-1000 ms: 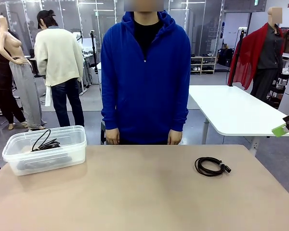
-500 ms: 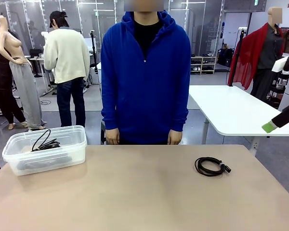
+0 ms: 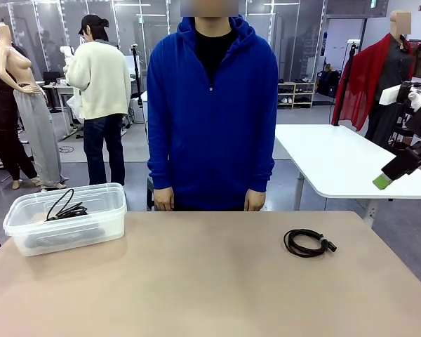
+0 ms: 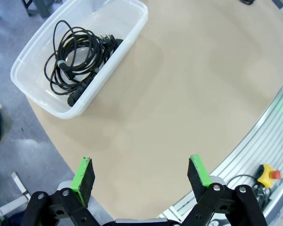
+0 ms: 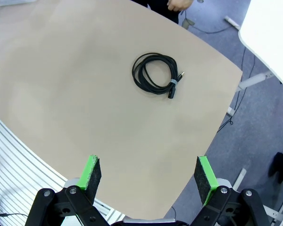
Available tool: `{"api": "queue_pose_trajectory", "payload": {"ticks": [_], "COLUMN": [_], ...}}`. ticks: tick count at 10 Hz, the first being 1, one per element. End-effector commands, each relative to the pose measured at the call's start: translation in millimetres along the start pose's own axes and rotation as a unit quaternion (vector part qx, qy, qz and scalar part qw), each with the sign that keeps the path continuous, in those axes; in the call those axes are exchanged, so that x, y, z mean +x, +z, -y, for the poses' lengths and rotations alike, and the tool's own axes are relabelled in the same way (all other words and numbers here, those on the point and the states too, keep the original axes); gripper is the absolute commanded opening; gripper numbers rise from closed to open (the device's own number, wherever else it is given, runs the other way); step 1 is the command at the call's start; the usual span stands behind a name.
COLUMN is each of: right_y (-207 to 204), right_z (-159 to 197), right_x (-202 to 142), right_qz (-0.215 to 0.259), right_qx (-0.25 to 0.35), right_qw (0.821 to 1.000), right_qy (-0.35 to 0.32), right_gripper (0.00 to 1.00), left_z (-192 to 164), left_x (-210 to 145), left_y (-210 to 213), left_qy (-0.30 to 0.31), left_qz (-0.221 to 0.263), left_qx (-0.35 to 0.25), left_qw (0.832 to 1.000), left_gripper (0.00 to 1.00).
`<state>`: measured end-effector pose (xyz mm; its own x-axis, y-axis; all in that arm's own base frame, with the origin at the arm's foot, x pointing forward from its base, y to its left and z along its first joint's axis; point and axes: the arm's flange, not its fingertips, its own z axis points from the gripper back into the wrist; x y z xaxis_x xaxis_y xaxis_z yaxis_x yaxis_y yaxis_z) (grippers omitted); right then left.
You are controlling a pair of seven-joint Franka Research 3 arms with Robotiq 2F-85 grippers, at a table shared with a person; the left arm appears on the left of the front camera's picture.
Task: Organize and store the cables.
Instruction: Place the USB Extension Cable into the Organizing box.
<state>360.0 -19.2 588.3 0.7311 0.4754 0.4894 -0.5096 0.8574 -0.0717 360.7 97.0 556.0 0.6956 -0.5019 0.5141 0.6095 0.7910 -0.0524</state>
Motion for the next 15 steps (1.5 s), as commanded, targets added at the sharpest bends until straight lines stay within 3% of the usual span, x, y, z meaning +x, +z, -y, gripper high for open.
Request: {"api": "queue_pose_trajectory", "payload": {"ticks": [1,2,5,8,15], "right_y": [-26.4,-53.9,-130.9,-198.2,-304.4], "right_z": [8.3,11.3,30.5,54.1,78.1], "right_x": [27.7,37.3,48.8,47.1,51.4], "right_qz": [-0.028,-0.042,-0.079,-0.069,-0.106], "right_qx": [-0.022,-0.042,-0.021,-0.033,-0.063], "right_qw": [0.999,0.998,0.994,0.989,0.973], "right_qy": [-0.028,-0.036,-0.070,-0.129,-0.193], "right_gripper": [1.00,1.00,1.00,1.00,1.00], "left_z": [0.1,0.1,0.1,0.1,0.1], "left_x": [0.9,0.9,0.9,0.9,0.9], "left_y": [-1.1,-1.1,-1.1,-1.1,-1.1], "left_qy": [-0.001,-0.001,-0.001,-0.001,-0.001], "left_qz": [-0.005,-0.005,-0.005,-0.005,-0.005], "left_qx": [0.003,0.003,0.003,0.003,0.003], "left_qw": [1.000,1.000,1.000,1.000,1.000], "left_gripper": [1.00,1.00,1.00,1.00,1.00]}}
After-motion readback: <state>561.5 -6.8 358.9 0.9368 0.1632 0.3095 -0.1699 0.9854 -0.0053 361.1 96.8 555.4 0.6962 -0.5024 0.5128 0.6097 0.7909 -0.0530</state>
